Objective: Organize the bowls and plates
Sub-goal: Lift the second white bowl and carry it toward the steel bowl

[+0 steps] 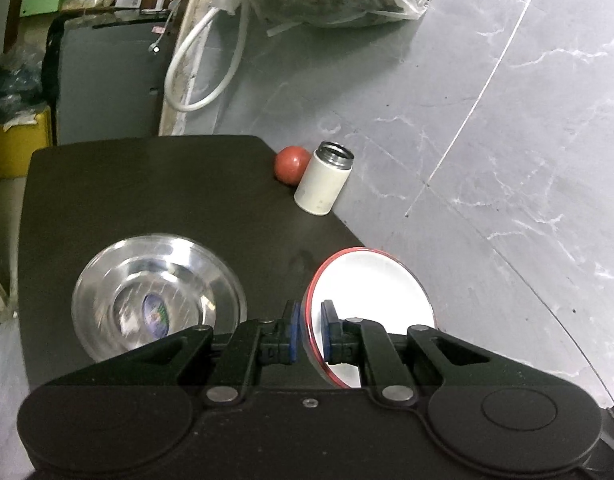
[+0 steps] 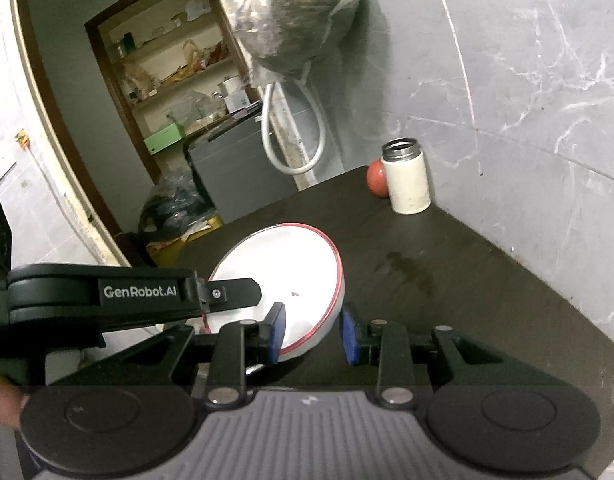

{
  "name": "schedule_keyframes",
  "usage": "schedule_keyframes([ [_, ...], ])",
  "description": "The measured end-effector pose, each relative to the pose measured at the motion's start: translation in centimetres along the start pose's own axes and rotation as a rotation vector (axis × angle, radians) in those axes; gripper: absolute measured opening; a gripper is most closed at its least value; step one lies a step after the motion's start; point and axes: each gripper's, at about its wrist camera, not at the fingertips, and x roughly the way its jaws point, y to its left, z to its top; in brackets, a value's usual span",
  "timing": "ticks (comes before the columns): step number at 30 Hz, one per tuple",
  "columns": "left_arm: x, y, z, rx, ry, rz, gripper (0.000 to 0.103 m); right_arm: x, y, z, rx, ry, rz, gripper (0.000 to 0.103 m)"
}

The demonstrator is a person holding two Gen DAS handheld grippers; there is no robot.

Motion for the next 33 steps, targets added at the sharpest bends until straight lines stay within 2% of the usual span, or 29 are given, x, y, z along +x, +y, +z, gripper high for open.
schedule_keyframes([
  [13, -4.1, 2.2, -3.3, -0.034, 0.011, 0.011, 0.011, -2.7, 3.2, -3.1, -0.066, 0.071, 0.042, 0.034],
  [25, -3.9, 2.0, -6.3, -0.017, 0.086, -0.002, 0.013, -2.9, 2.8, -5.1, -0.061, 0.202, 0.005, 0.034],
  [33, -3.1, 1.7, -7.1, -0.012, 0.126, -0.003, 0.013, -2.8, 2.6, -5.6, -0.079, 0.247, -0.022, 0.034],
])
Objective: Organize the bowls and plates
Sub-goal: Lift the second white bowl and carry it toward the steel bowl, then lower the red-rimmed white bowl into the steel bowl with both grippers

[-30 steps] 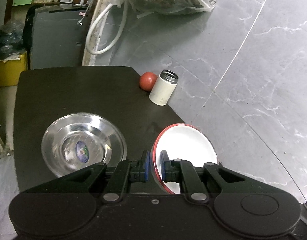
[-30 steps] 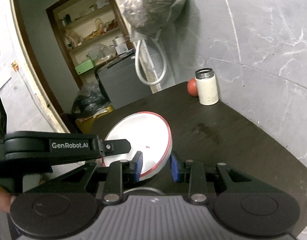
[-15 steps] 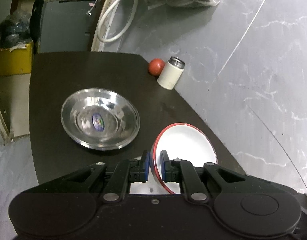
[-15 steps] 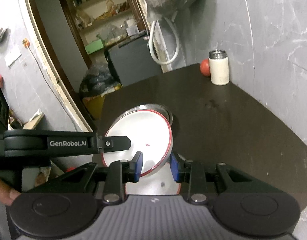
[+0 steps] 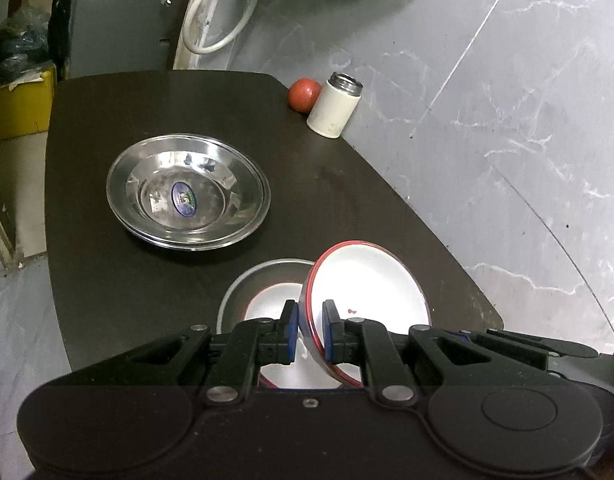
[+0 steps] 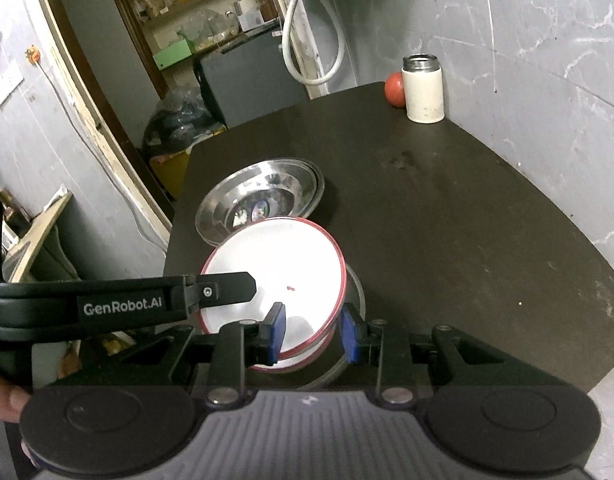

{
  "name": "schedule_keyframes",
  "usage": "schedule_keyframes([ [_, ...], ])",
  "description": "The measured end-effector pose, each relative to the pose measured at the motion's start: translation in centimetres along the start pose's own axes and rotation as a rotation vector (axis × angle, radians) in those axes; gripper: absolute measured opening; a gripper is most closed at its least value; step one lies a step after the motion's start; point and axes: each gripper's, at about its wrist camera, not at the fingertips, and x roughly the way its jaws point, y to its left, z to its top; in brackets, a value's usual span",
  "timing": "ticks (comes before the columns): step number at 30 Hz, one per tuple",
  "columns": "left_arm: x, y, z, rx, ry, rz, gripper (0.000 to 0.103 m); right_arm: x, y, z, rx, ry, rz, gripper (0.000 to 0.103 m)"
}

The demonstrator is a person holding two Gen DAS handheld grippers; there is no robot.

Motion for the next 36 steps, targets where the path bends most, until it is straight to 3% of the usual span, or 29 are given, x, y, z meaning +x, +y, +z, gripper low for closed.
schedule_keyframes([
  [11, 1.6, -1.1, -0.1, 0.033, 0.050, 0.045, 0.013, 1.0, -1.1, 0.0, -0.001, 0.057, -0.004, 0.034],
  [36, 1.5, 0.3, -0.4, -0.050, 0.073, 0.140, 0.011, 2.8, 0.4, 1.3, -0.116, 0.092, 0.056, 0.034],
])
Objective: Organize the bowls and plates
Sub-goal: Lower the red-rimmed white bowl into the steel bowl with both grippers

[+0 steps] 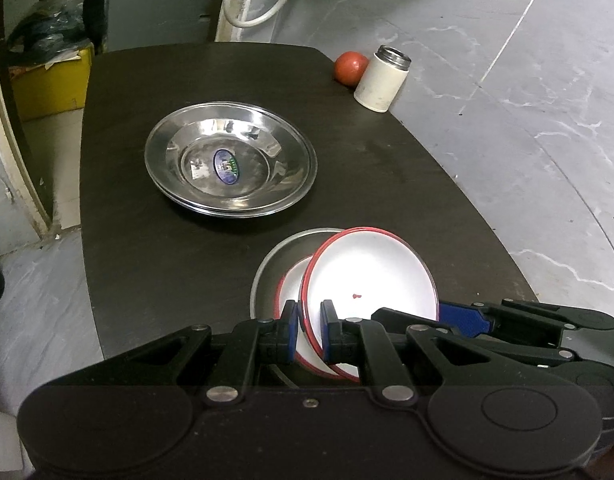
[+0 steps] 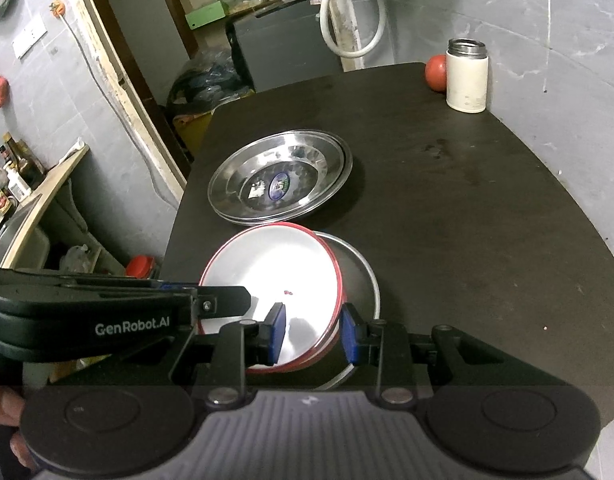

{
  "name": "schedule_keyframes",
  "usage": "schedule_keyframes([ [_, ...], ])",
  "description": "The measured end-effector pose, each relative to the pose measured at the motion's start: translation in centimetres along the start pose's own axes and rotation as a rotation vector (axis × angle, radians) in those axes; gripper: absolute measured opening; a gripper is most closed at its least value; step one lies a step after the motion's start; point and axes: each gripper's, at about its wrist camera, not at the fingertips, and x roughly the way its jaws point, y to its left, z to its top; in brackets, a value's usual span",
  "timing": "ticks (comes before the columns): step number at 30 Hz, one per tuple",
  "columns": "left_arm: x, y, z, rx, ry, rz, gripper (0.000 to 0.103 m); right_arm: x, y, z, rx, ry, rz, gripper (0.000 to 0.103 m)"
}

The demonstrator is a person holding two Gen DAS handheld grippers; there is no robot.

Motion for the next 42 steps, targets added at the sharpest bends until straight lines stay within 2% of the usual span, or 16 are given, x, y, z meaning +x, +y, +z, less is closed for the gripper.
schedule_keyframes([
  [21, 0.98, -0.02, 0.19, -0.035, 0.027, 0.008, 0.012, 0.29, -0.23, 0.16, -0.020, 0.029, 0.000, 0.034],
  [42, 0.91, -0.10, 0.17, -0.030, 0.019, 0.011, 0.017, -0.21, -0.27, -0.13, -0.020, 0.004, -0.003, 0.035],
])
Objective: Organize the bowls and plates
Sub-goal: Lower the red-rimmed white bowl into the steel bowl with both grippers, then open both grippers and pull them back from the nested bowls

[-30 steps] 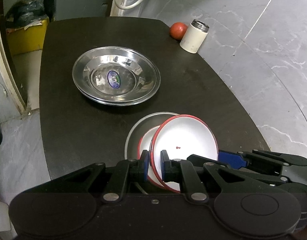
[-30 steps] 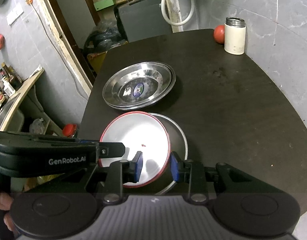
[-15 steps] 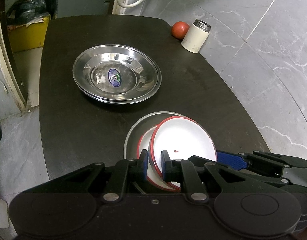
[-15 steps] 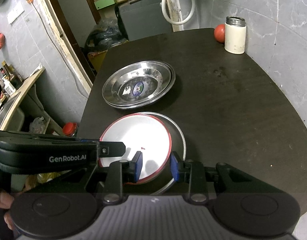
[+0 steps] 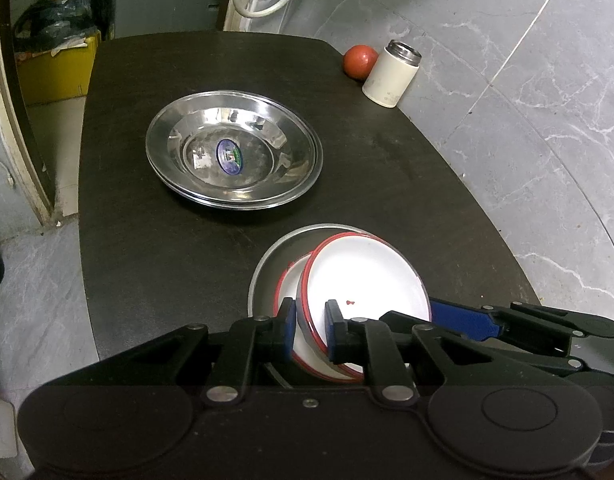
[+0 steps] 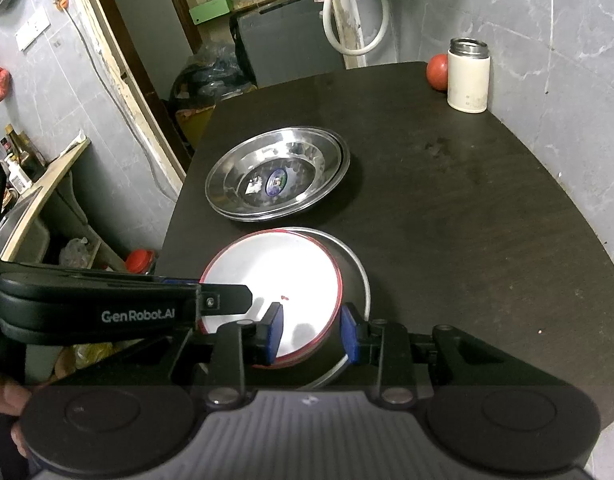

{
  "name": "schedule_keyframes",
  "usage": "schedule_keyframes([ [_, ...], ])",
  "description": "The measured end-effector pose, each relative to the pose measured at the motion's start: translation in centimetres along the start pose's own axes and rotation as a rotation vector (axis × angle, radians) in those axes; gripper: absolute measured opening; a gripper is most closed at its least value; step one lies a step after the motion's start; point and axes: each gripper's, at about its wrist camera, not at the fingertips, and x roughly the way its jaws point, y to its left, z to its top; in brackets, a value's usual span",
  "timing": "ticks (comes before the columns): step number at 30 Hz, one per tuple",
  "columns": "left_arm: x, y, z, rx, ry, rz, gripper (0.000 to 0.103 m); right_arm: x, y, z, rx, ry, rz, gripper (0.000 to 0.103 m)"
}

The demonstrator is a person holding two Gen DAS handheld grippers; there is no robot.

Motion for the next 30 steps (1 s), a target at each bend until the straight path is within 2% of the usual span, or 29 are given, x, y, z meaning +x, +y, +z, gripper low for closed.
schedule_keyframes([
  [19, -0.45, -0.42, -0.28, 0.048, -0.011, 0.009, 0.021, -0.45, 0.00, -0.51, 0.016, -0.020, -0.008, 0.036],
  [22, -0.72, -0.45, -0.33, 0.056, -0.022, 0.016, 0.025, -0.50, -0.08, -0.53, 0.020, -0.025, -0.008, 0.037],
  [24, -0.74, -0.45, -0.37, 0.061, -0.020, 0.037, 0.032, -0.57, -0.10, -0.55, 0.021, -0.028, -0.010, 0.038],
  [30, -0.73, -0.04, -0.62, 0.051, -0.008, 0.022, 0.032, -0.66, 0.06, -0.66, 0.020, -0.035, -0.010, 0.041],
])
